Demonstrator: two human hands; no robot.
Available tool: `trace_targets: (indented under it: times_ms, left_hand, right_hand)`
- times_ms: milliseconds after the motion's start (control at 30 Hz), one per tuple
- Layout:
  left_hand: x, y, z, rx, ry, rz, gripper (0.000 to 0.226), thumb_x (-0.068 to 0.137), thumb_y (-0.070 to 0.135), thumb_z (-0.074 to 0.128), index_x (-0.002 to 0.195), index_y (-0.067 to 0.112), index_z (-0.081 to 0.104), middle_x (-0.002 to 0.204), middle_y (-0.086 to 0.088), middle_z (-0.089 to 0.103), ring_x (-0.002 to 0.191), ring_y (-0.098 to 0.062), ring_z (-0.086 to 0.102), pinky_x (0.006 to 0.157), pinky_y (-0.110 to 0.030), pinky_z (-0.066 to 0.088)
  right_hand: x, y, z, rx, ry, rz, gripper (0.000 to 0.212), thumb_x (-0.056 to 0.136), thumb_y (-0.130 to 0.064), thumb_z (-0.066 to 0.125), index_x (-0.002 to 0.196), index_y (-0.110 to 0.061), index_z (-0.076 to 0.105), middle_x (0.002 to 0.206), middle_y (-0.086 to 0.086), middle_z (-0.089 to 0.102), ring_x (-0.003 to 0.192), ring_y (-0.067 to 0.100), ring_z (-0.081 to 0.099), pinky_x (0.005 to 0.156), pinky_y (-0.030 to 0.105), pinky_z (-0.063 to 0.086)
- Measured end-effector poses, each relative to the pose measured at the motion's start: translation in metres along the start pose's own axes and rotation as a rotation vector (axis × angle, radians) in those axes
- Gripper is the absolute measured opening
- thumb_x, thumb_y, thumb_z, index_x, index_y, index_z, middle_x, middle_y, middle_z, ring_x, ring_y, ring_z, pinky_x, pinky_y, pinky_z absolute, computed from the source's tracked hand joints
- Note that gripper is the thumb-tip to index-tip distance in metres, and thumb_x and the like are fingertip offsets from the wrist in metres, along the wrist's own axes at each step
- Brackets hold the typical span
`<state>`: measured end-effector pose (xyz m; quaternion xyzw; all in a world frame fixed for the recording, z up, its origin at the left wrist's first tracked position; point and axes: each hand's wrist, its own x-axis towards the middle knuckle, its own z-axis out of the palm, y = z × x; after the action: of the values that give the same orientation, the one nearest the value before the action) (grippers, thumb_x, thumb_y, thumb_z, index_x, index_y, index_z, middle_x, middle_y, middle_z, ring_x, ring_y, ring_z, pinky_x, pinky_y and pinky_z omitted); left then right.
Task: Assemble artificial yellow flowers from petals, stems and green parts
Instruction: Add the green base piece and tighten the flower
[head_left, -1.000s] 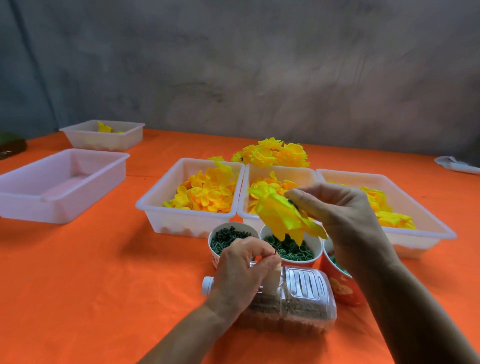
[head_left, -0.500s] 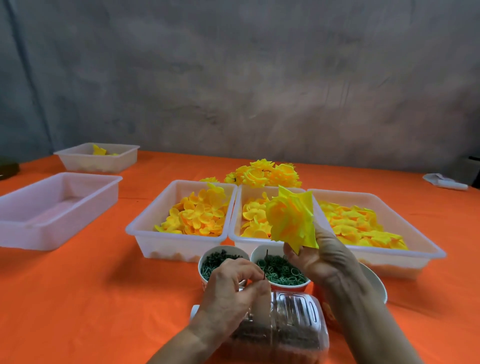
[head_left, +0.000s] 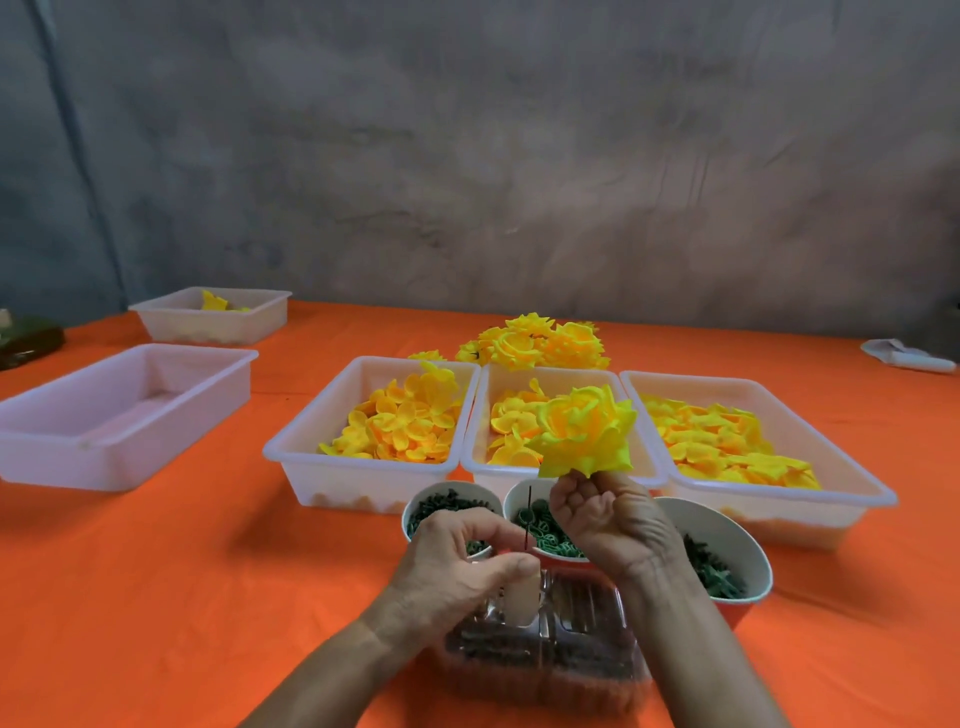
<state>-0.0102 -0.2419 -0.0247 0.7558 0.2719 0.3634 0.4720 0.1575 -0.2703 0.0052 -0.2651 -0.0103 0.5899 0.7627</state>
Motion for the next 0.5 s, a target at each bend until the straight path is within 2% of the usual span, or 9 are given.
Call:
trace_targets:
  times_ms: [67,133,167,233,300,333,400,433,500]
  left_hand:
    - [0.003,0.006,-0.008,-0.104,0.027,-0.011,0.018,0.071,0.028,0.081,0.084,0.017,0.077,0.088,-0.002,0.074,0.085,-0.012,0.068,0.082,-0.026,0.053]
    - [0.013,0.017,-0.015,-0.212,0.113,-0.013,0.023,0.071,0.039,0.077,0.082,0.019,0.077,0.084,0.000,0.075,0.079,-0.006,0.068,0.072,-0.016,0.052]
    - [0.022,0.024,-0.018,-0.220,0.167,-0.016,0.024,0.070,0.041,0.071,0.081,0.020,0.076,0.080,0.003,0.074,0.074,-0.001,0.066,0.068,-0.012,0.049]
    - [0.040,0.041,-0.019,-0.180,0.221,-0.029,0.028,0.070,0.043,0.064,0.086,0.022,0.071,0.075,0.008,0.072,0.067,0.005,0.062,0.062,-0.008,0.046]
    - [0.058,0.056,-0.016,-0.122,0.176,-0.079,0.037,0.070,0.050,0.060,0.090,0.018,0.068,0.080,0.005,0.069,0.067,0.000,0.061,0.063,-0.013,0.047]
    - [0.065,0.061,-0.014,-0.110,0.128,-0.123,0.041,0.071,0.053,0.060,0.089,0.016,0.067,0.083,0.001,0.067,0.069,-0.006,0.060,0.065,-0.019,0.048]
    - [0.076,0.068,-0.008,-0.150,0.047,-0.210,0.040,0.078,0.051,0.063,0.088,0.012,0.067,0.083,-0.002,0.066,0.070,-0.013,0.061,0.066,-0.026,0.050]
    - [0.081,0.069,-0.005,-0.178,0.033,-0.239,0.038,0.082,0.045,0.065,0.090,0.009,0.068,0.082,-0.002,0.066,0.069,-0.014,0.062,0.066,-0.027,0.051]
    - [0.088,0.069,-0.001,-0.222,0.054,-0.260,0.031,0.084,0.034,0.067,0.094,0.005,0.067,0.079,-0.003,0.067,0.066,-0.013,0.062,0.065,-0.026,0.051]
  right_hand:
    - [-0.001,-0.001,0.000,0.020,-0.031,0.027,0.014,0.083,0.000,0.051,0.070,-0.003,0.055,0.048,0.005,0.059,0.058,0.014,0.046,0.043,0.022,0.051]
    - [-0.002,-0.001,0.004,0.065,-0.076,0.053,0.006,0.058,0.003,0.064,0.060,0.000,0.059,0.048,0.006,0.058,0.059,0.014,0.045,0.039,0.022,0.050]
    - [-0.001,-0.001,0.006,0.085,-0.096,0.061,0.006,0.057,0.001,0.064,0.059,0.000,0.059,0.048,0.006,0.057,0.060,0.014,0.045,0.037,0.022,0.049]
    - [0.001,0.000,0.013,0.081,-0.114,0.055,0.006,0.068,-0.005,0.060,0.064,-0.001,0.057,0.049,0.007,0.059,0.053,0.017,0.050,0.039,0.022,0.050]
    - [0.002,0.000,0.020,0.059,-0.143,0.044,0.013,0.052,-0.003,0.066,0.064,0.001,0.062,0.055,0.009,0.062,0.044,0.019,0.054,0.040,0.023,0.050]
    - [0.004,0.000,0.022,0.048,-0.148,0.047,0.023,0.046,-0.004,0.067,0.068,0.002,0.064,0.060,0.010,0.063,0.048,0.020,0.053,0.037,0.024,0.049]
    - [0.006,-0.001,0.023,0.024,-0.153,0.046,0.027,0.058,-0.009,0.063,0.083,0.000,0.064,0.068,0.011,0.064,0.058,0.021,0.050,0.034,0.024,0.047]
    - [0.007,-0.002,0.023,0.010,-0.162,0.033,0.026,0.062,-0.012,0.060,0.085,0.000,0.064,0.070,0.012,0.067,0.057,0.022,0.052,0.036,0.025,0.049]
    - [0.010,-0.003,0.020,-0.036,-0.200,-0.014,0.026,0.054,-0.012,0.068,0.078,-0.002,0.071,0.074,0.013,0.070,0.053,0.022,0.061,0.044,0.026,0.053]
